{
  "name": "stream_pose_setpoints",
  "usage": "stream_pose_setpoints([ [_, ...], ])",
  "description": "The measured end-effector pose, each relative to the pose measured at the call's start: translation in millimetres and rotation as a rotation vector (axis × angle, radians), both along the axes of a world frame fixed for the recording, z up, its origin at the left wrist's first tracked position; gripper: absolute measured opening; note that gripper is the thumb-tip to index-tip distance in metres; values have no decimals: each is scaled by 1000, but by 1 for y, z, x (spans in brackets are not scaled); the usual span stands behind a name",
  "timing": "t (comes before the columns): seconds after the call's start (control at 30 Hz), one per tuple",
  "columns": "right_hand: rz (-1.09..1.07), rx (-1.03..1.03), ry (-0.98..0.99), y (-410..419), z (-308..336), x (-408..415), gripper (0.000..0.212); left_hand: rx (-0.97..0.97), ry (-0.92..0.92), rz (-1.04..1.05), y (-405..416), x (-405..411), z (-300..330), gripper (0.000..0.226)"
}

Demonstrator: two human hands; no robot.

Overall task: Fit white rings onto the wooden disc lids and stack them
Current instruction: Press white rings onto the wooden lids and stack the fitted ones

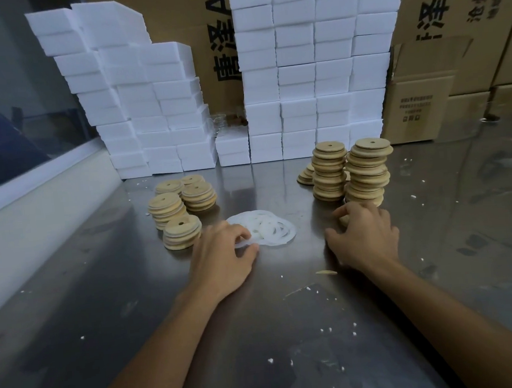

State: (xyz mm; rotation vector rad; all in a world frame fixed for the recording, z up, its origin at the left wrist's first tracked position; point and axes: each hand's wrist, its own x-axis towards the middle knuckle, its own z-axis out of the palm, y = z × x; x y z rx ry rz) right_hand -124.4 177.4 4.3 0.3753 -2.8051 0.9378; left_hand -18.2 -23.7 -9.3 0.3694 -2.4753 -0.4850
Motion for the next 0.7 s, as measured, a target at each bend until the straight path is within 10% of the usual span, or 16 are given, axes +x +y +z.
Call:
stream_pose_setpoints([
  [0.7, 57, -32, 21, -3, 1, 1, 33, -224, -90, -148, 26, -7, 6, 19],
])
